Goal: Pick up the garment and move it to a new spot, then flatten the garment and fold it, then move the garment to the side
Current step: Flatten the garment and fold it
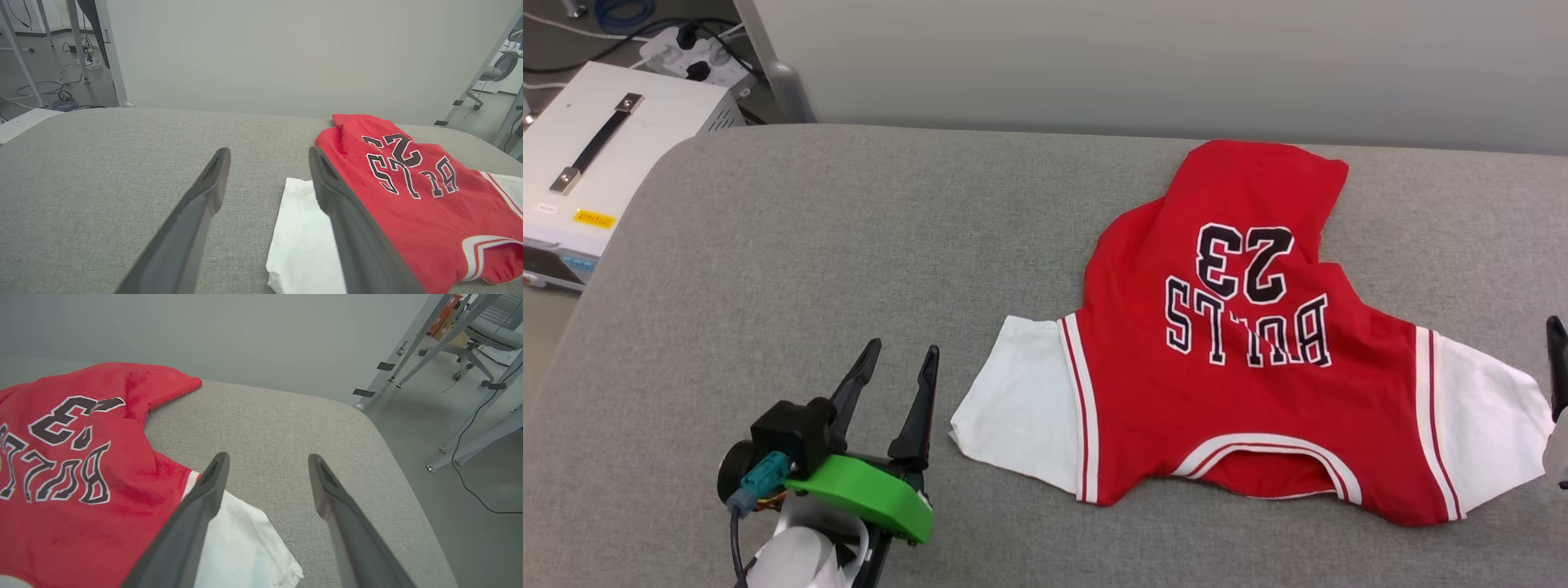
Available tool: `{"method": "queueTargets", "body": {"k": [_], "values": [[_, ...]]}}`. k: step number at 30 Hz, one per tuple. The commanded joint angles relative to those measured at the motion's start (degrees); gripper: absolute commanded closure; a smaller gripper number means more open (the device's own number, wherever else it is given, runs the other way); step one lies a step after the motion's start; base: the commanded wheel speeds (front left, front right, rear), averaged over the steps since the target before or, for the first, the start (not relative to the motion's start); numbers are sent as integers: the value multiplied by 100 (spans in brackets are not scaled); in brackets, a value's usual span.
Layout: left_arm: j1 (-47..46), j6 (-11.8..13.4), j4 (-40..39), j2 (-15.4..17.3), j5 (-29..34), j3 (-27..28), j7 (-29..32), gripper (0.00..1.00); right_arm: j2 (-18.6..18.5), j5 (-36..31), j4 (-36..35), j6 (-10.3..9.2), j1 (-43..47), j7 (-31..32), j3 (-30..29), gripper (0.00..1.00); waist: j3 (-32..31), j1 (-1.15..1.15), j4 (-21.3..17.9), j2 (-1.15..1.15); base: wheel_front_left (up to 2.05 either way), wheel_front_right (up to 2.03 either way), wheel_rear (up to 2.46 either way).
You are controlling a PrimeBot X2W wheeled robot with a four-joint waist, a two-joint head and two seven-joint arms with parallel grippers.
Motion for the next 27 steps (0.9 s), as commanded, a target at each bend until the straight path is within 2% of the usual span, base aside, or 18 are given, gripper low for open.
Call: {"method": "queueTargets", "body": {"k": [1, 9, 13, 18, 22, 27], "values": [[105, -18, -16, -34, -80, -5, -34, 0, 143, -4, -181, -5, 123, -185, -68, 0, -130, 0, -96, 0, 0, 0, 0], [397, -18, -70, -13, -195, -119, -27, 0, 1159, 199, -1267, -5, 813, -946, -220, 0, -206, 0, -227, 0, 0, 0, 0], [432, -18, -47, 0, -275, -145, -11, 0, 1412, 336, -1464, -5, 1009, -1260, -168, 0, -139, 0, -306, 0, 0, 0, 0], [342, 1, -59, 92, -212, -231, 135, 0, 1510, 344, -1537, -5, 1070, -1305, -27, 0, -11, 0, -410, 0, 0, 0, 0], [192, 51, -131, 191, -220, -309, 711, 0, 1514, 372, -1582, -5, 998, -1270, 79, 0, 121, 0, -521, 0, 0, 0, 0], [27, 343, -185, 374, -255, -426, 2214, 0, 1494, 353, -1607, -5, 955, -1209, 189, 0, 309, 0, -654, 0, 0, 0, 0]]}}
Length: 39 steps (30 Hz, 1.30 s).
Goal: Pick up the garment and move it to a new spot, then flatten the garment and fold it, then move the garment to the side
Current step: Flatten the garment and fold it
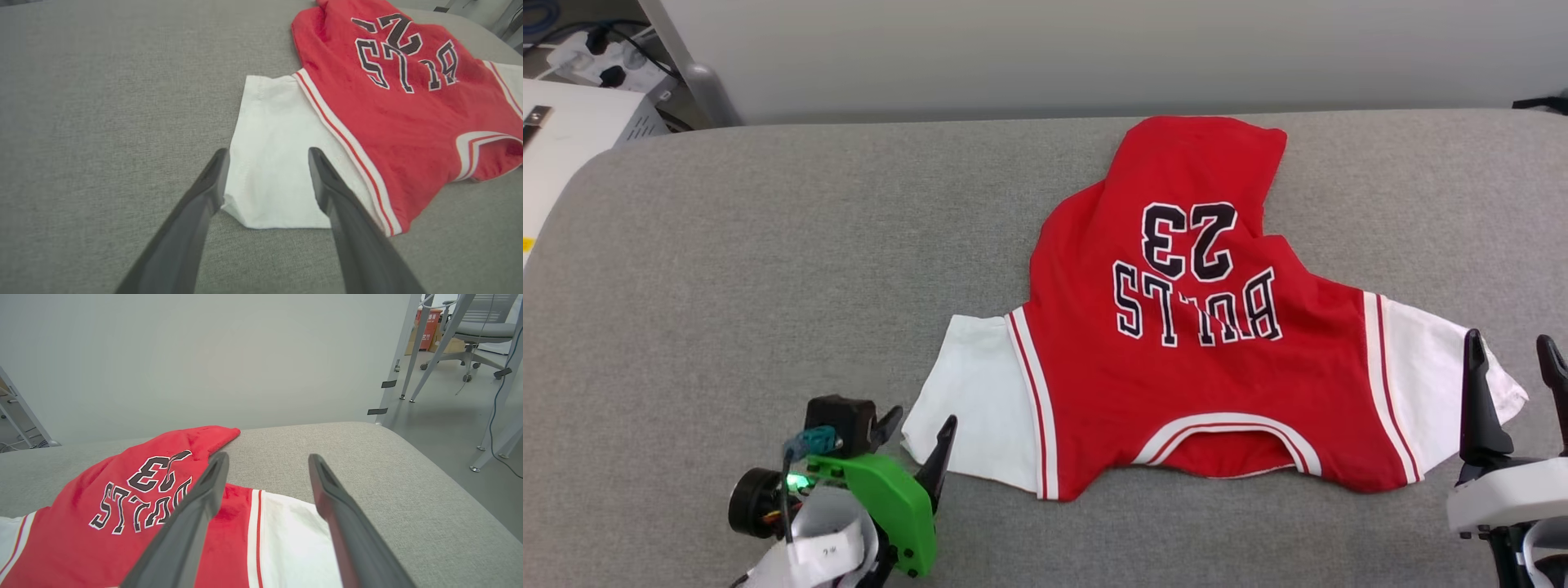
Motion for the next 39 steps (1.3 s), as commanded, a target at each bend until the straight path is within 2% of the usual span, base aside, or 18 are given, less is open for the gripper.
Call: {"method": "queueTargets", "body": {"k": [1, 5, 9, 15, 20, 21, 30, 36, 39], "values": [[-121, 122, -42, 115, 27, -35, 385, 0, -8, 14, -30, -5, -80, 10, 57, 0, 144, 0, -124, 0, 0, 0, 0], [-146, 497, -237, 319, 205, -82, 1312, 0, -15, -15, -10, -5, -128, -15, 157, 0, 290, 0, -235, 0, 0, 0, 0], [-130, 710, -378, 404, 261, -57, 1675, 0, -15, -45, 35, -5, -191, -68, 191, 0, 432, 0, -324, 0, 0, 0, 0], [-95, 762, -192, 510, 226, -59, 1961, 0, -15, -57, 96, -5, -278, -120, 229, 0, 602, 0, -414, 0, 0, 0, 0], [-97, 691, 57, 452, 39, -45, 2018, 0, -34, -68, 146, -5, -303, -117, 237, 0, 649, 0, -404, 0, 0, 0, 0], [-145, 632, 198, 447, -46, 5, 1899, 100, -63, -81, 190, -5, -284, -92, 247, 0, 594, 0, -349, 0, 0, 0, 0], [-183, 568, 169, 408, -367, 294, 1470, 100, -257, -42, 298, -5, -137, 155, 245, 0, 276, 0, -107, 0, 0, 0, 0], [0, 562, -518, 675, -471, 562, 1300, 100, -472, 65, 296, -5, 10, 574, 183, 0, 97, 0, 66, 0, 0, 0, 0], [161, 539, -924, 805, -545, 618, 1405, 100, -686, 92, 365, -5, 115, 1097, 185, 0, 48, 0, 155, 0, 0, 0, 0]]}}
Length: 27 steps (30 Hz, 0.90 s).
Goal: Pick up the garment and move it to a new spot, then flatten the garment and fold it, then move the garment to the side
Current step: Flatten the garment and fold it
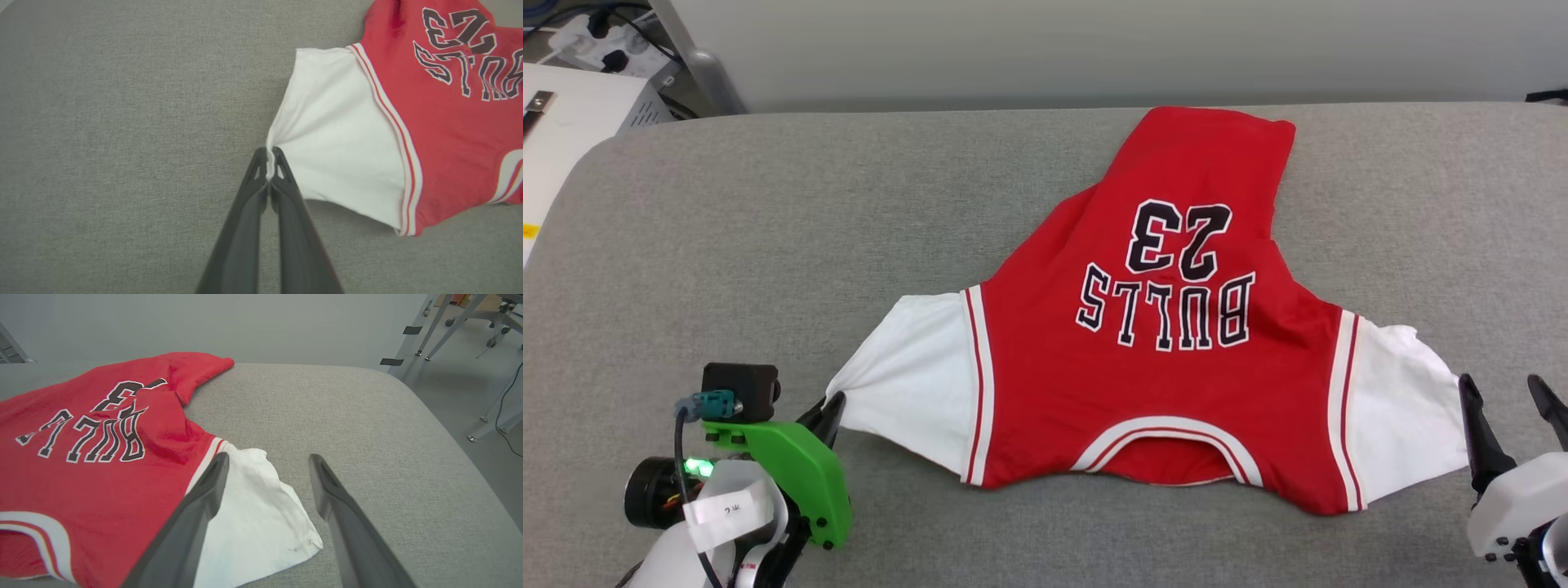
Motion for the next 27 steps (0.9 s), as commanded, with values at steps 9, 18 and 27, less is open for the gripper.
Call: {"method": "queueTargets", "body": {"k": [9, 18, 27], "values": [[631, 52, -1391, 271, -513, 19, 946, 100, -485, 274, 196, -5, -11, 2324, -362, 0, 110, 0, 336, 0, 0, 0, 0], [677, 163, -2210, 311, -676, -60, 1392, 100, -772, 271, 552, -5, -494, 3384, -514, 0, 491, 0, 534, 0, 0, 0, 0], [575, 178, -2358, 325, -723, -126, 1538, 100, -665, 430, 1088, -5, -545, 3864, -397, 0, 641, 0, 682, 0, 0, 0, 0]]}}
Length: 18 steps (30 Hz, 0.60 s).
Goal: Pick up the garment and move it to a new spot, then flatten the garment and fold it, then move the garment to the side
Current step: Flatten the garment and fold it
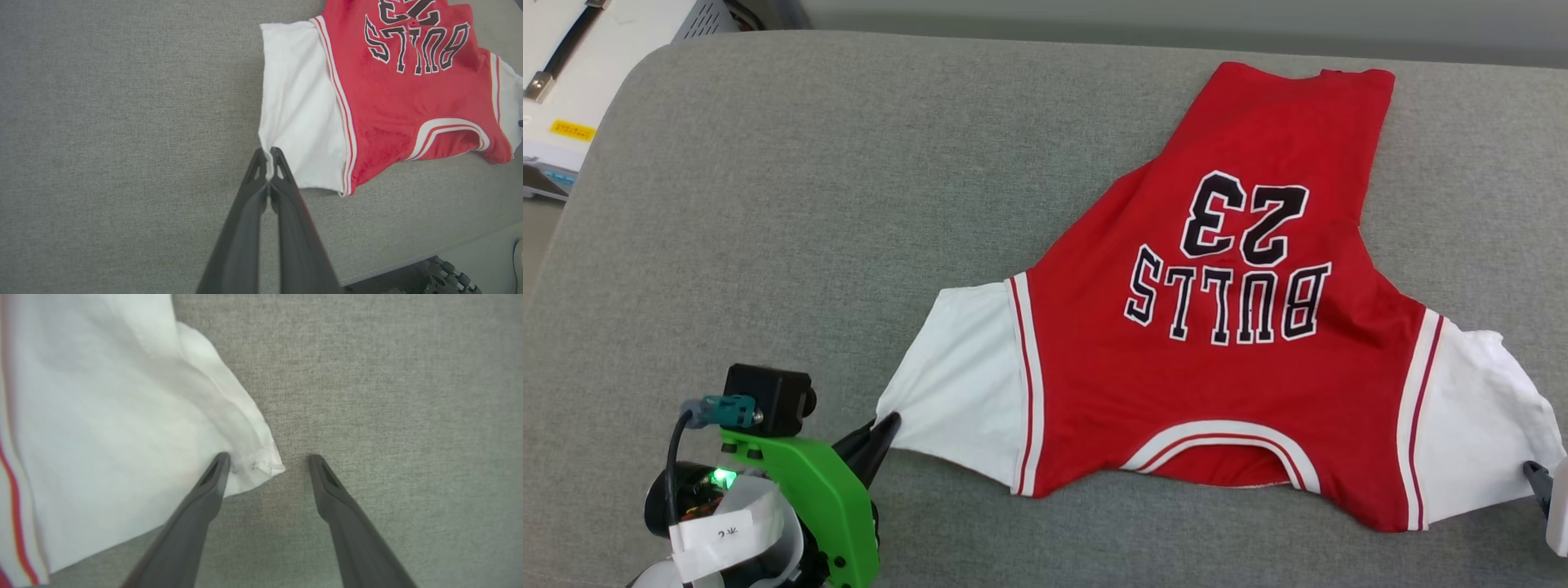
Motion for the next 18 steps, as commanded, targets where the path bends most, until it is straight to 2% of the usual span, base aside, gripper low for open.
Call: {"method": "queueTargets", "body": {"k": [1, 2, 3, 4, 8, 14, 18], "values": [[-75, 26, -27, 49, -60, -3, 14, 100, 120, 76, 146, 1, -24, 73, 97, 4, 14, 0, 30, 0, 0, 0, 0], [-77, 28, -24, 52, -62, -8, 22, 100, 161, 115, 190, 1, -16, 100, 108, 53, 3, 0, 33, 0, 0, 0, 0], [-77, 31, -20, 50, -68, -13, 27, 100, 188, 152, 223, 1, -6, 120, 125, 74, -11, 0, 35, 0, 0, 0, 0], [-73, 33, -13, 48, -77, -20, 36, 100, 206, 200, 263, 1, 9, 134, 149, 100, -35, 0, 36, 0, 0, 0, 0], [-42, 51, 36, 79, -98, 5, 53, 100, 154, 316, 260, 1, 6, -85, 208, 100, -169, 0, 8, 0, 0, 0, 0], [-74, -53, -37, 21, -186, 86, -228, 100, -100, 616, -22, 1, 51, -452, 88, 100, -555, 0, -52, 0, 0, 0, 0], [-87, -79, -99, 80, -212, 174, -284, 100, -229, 947, -362, 1, 3, -312, -41, 100, -827, 0, -131, 0, 0, 0, 0]]}}
